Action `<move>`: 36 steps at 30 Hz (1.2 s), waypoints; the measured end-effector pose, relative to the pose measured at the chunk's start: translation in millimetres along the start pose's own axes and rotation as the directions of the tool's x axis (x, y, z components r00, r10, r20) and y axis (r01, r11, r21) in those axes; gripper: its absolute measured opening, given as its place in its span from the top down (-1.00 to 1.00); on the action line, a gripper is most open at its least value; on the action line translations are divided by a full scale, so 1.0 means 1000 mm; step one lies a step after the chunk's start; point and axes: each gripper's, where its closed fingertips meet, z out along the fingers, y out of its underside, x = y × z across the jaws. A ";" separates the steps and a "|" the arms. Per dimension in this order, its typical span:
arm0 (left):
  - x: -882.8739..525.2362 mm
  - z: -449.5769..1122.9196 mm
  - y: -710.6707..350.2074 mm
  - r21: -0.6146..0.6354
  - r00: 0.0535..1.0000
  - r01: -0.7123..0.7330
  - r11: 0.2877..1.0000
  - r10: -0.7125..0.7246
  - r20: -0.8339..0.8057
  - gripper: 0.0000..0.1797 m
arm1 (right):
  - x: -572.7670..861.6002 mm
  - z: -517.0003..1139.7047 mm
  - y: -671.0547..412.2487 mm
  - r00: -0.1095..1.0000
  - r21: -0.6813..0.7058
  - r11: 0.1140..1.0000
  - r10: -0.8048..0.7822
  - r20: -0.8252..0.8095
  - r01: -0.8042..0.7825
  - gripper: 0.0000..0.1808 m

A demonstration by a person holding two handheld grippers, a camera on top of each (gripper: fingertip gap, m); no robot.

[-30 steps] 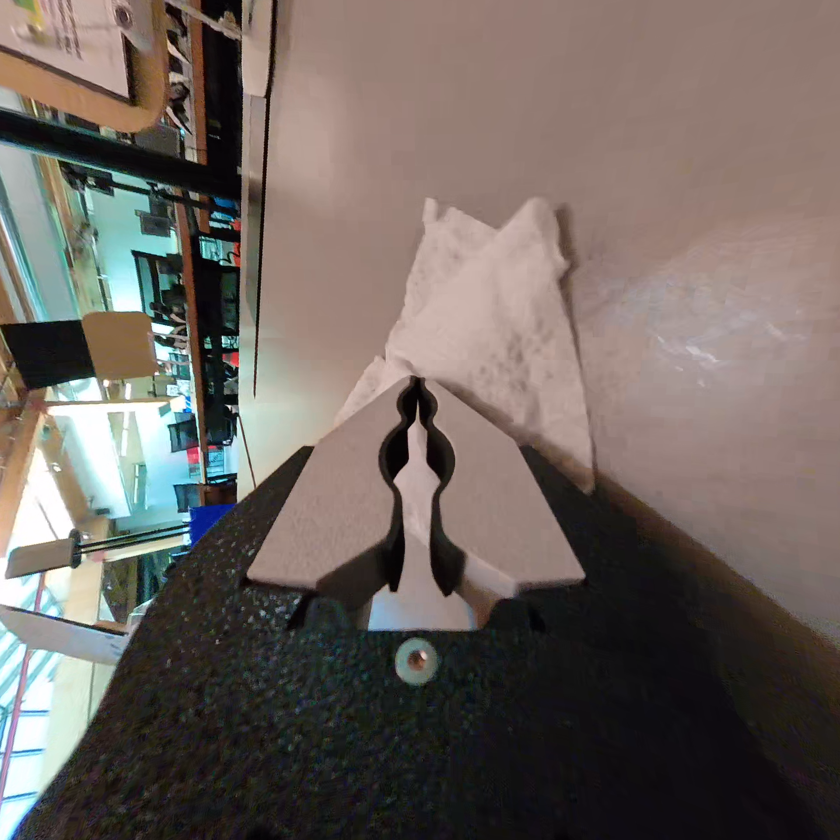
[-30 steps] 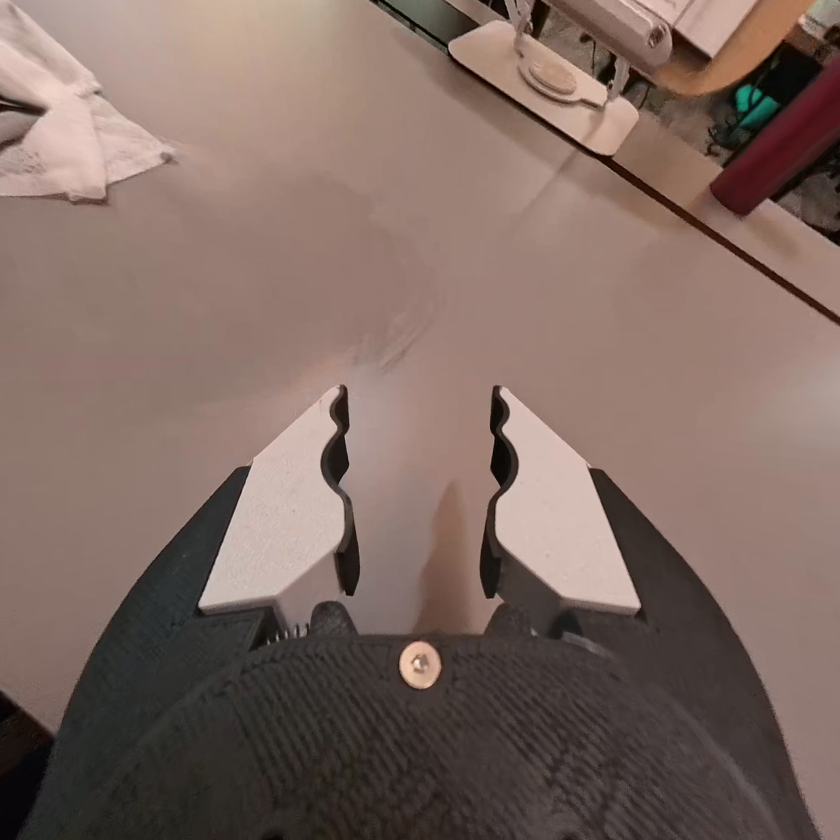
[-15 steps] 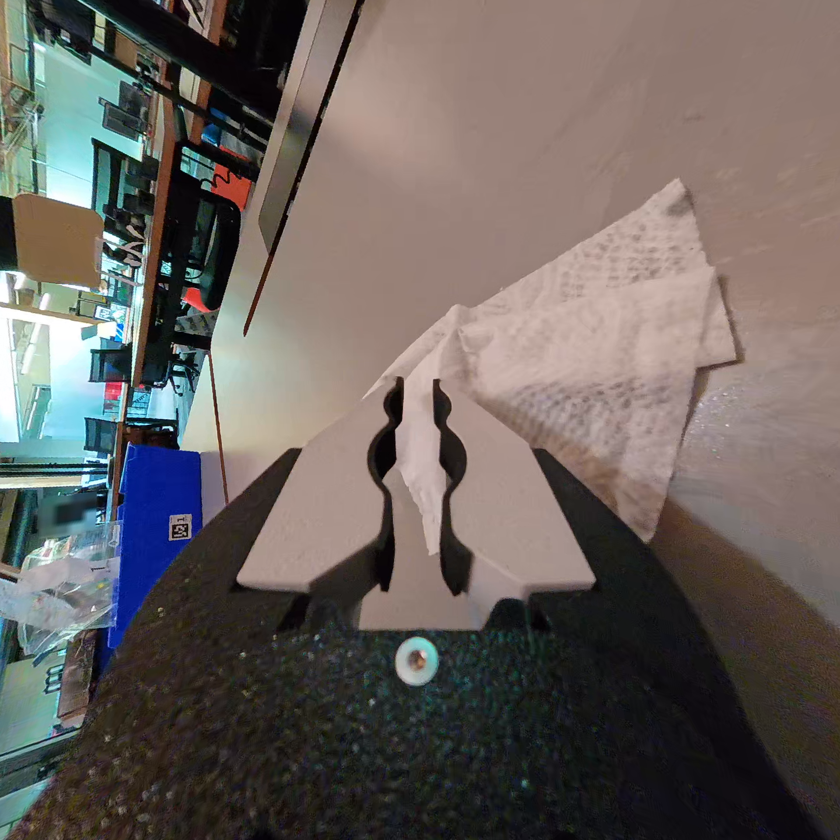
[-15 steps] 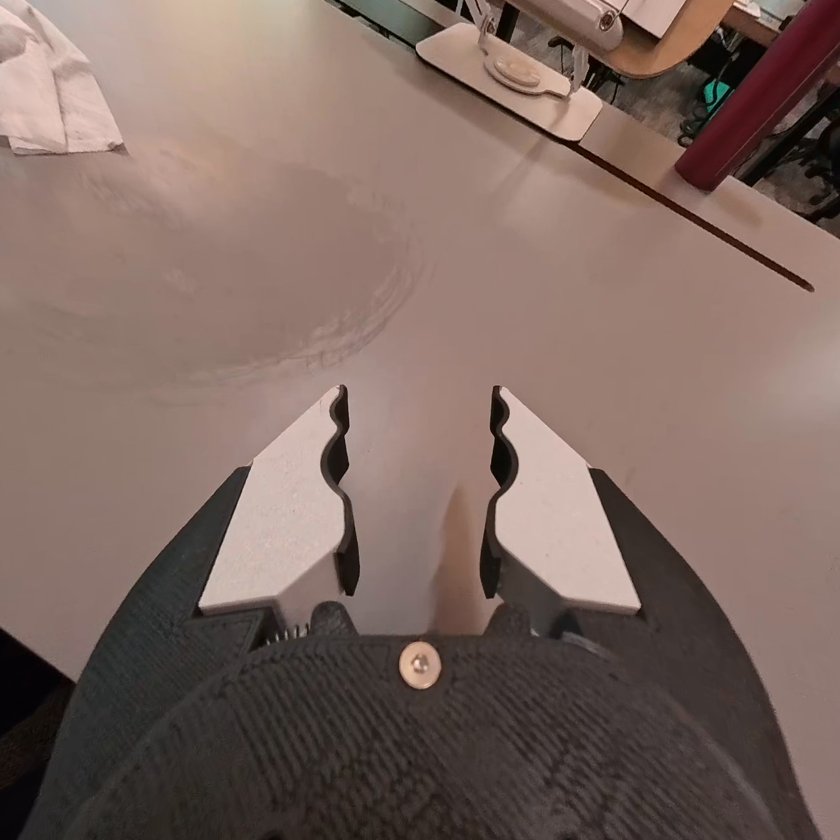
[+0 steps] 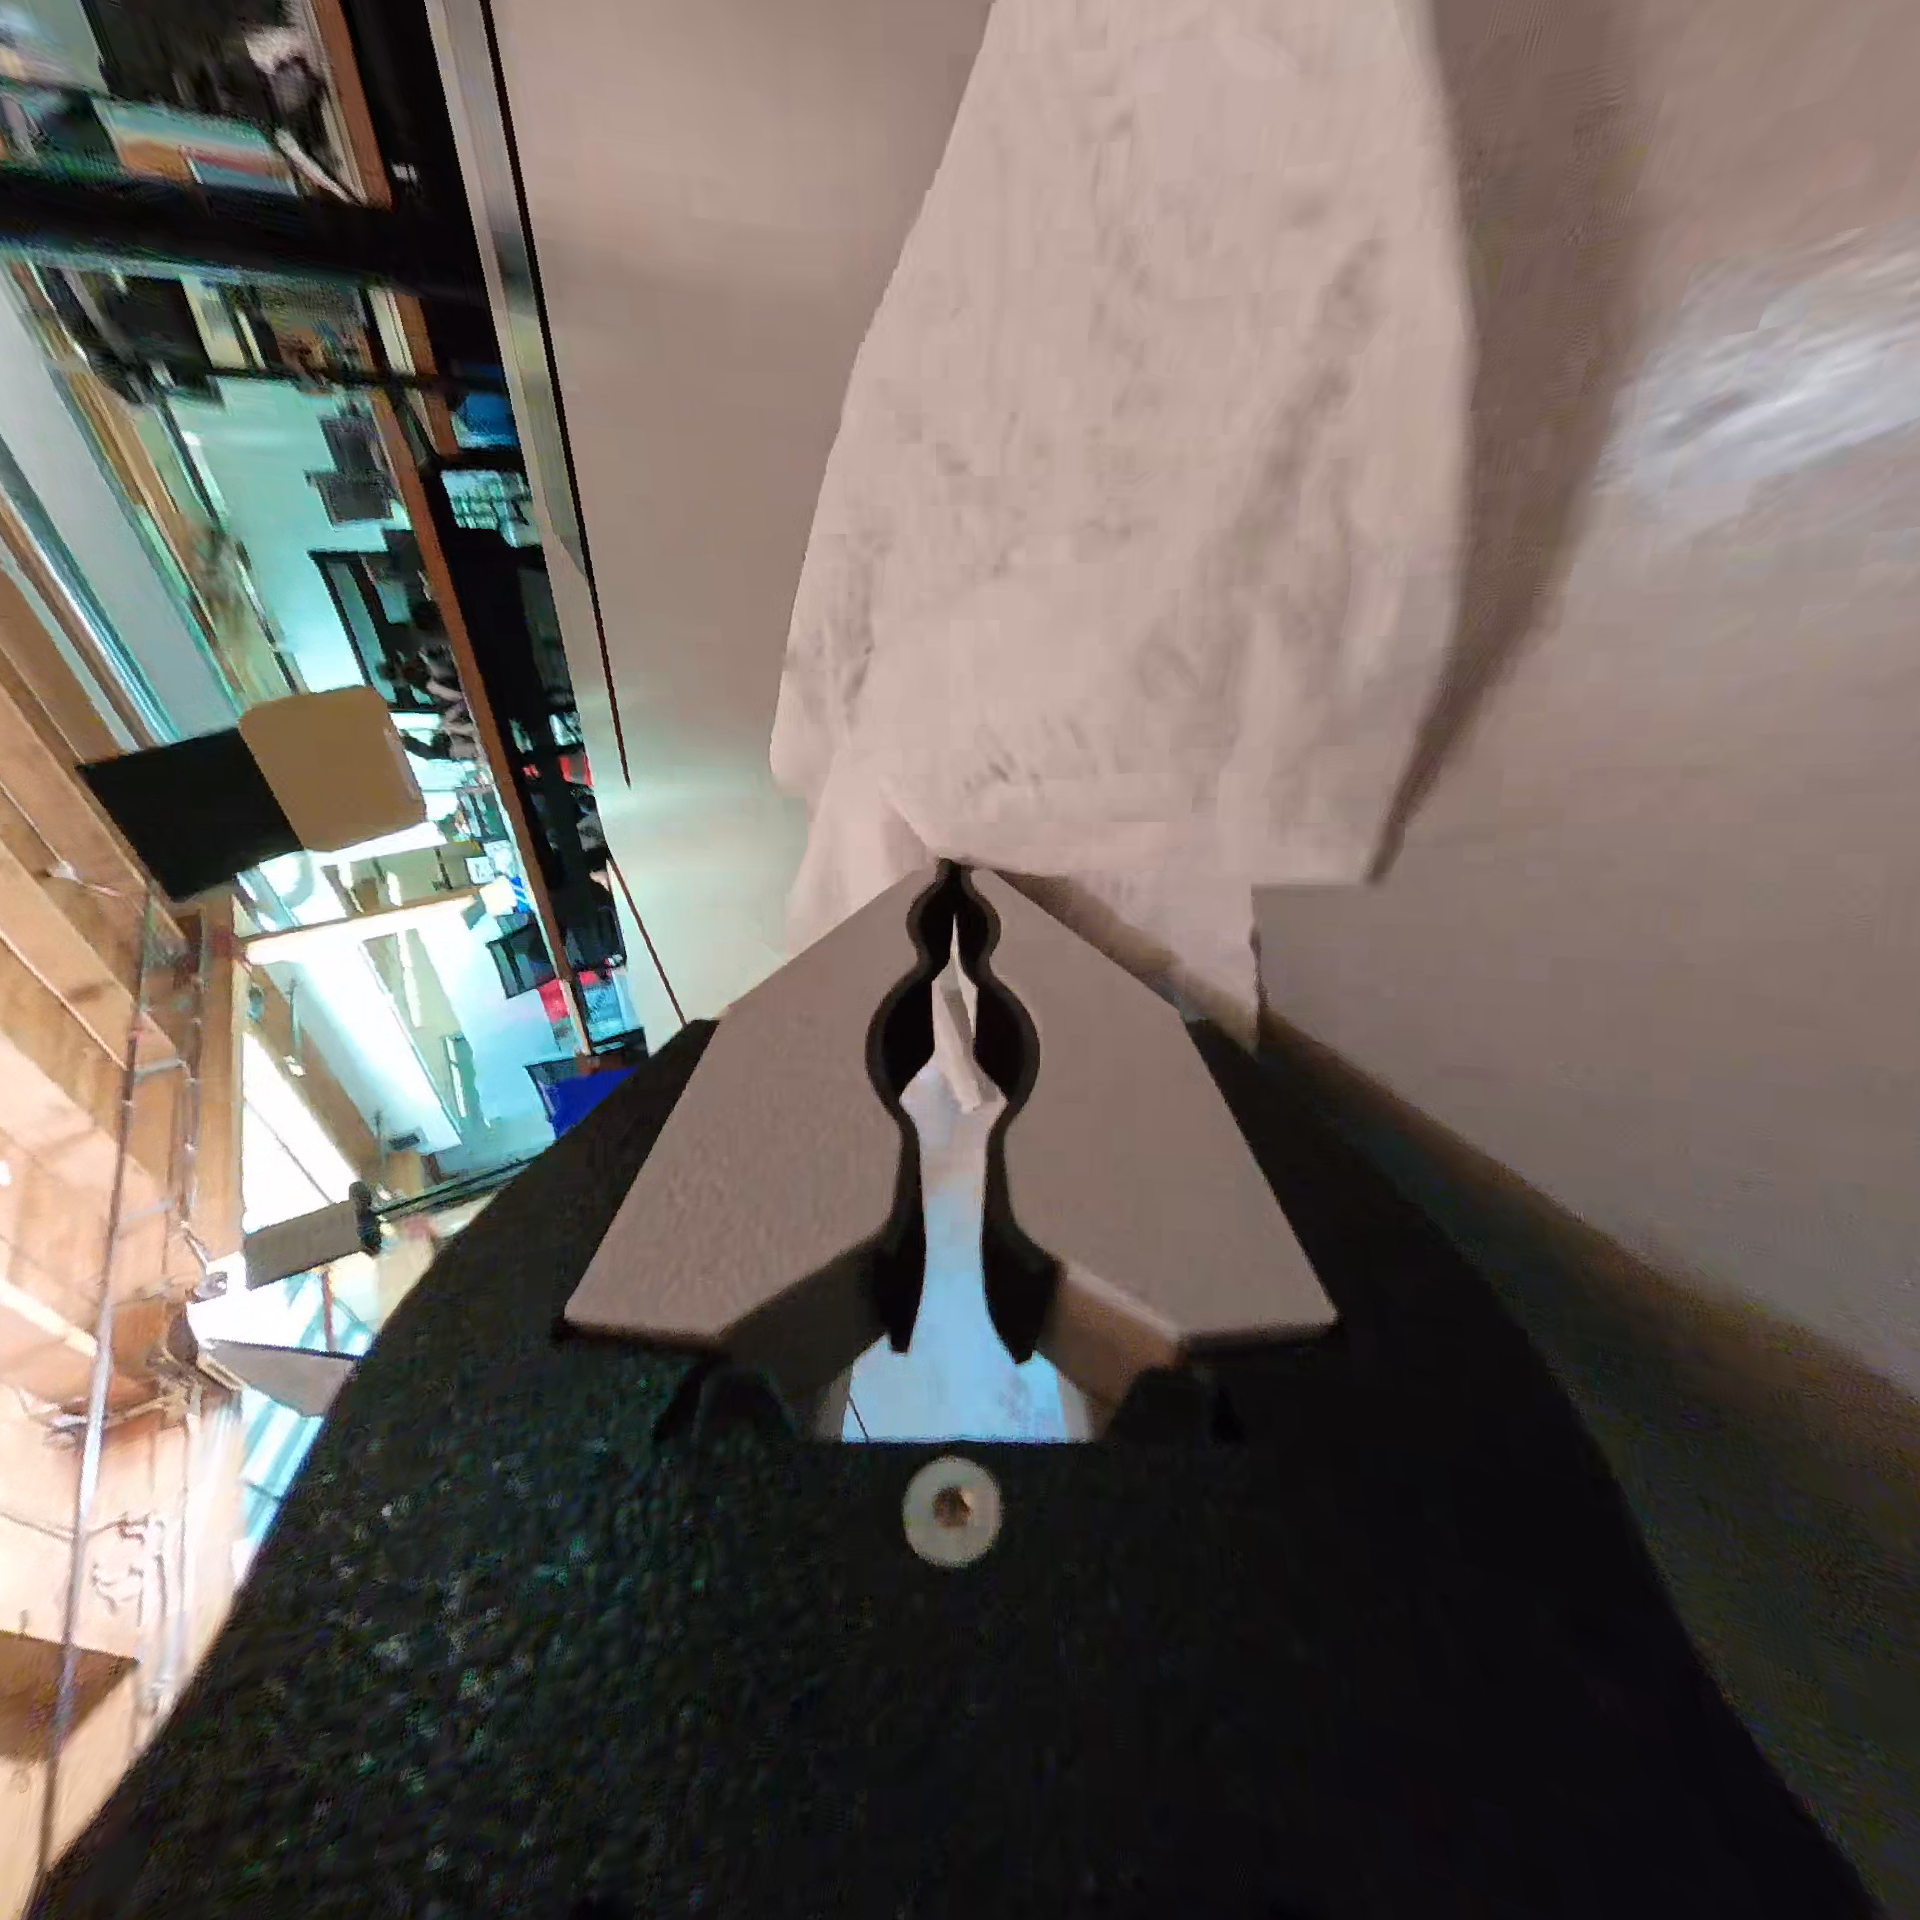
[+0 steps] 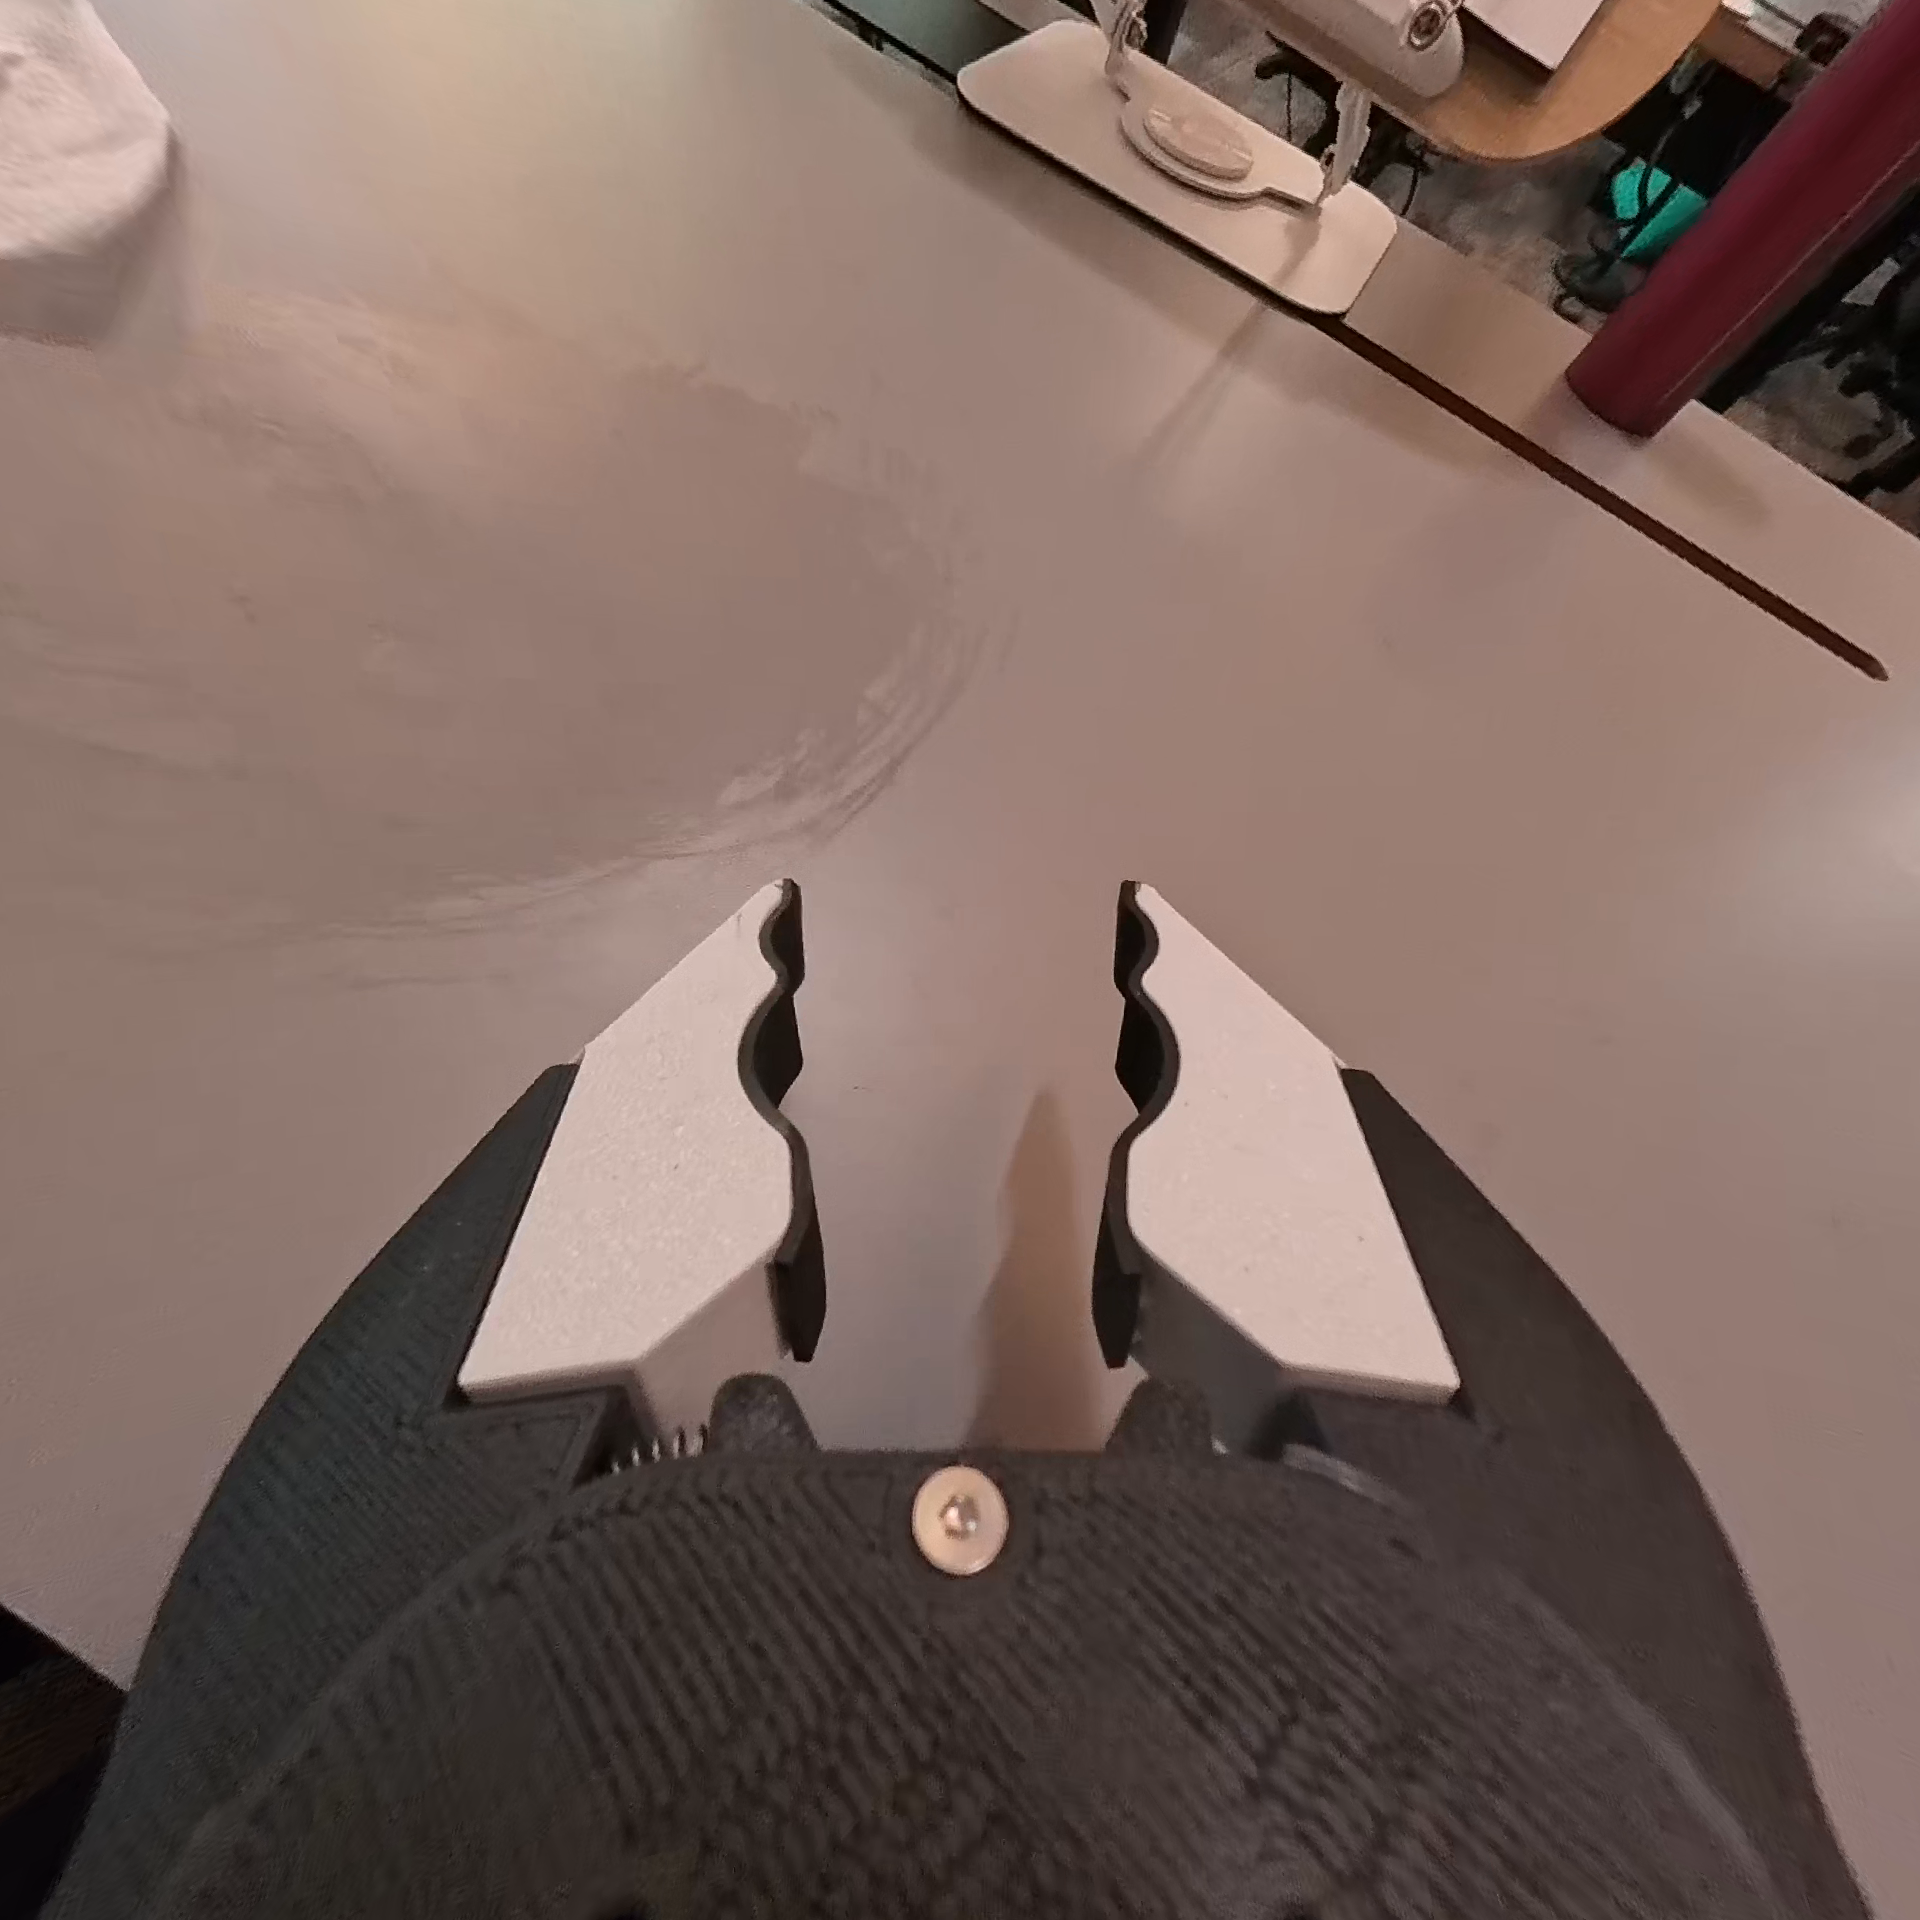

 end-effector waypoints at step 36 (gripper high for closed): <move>-0.041 -0.023 -0.213 0.489 0.942 0.252 0.835 -0.095 -0.322 0.98 | -0.075 0.070 -0.078 0.888 0.031 0.990 -0.137 0.439 0.138 0.70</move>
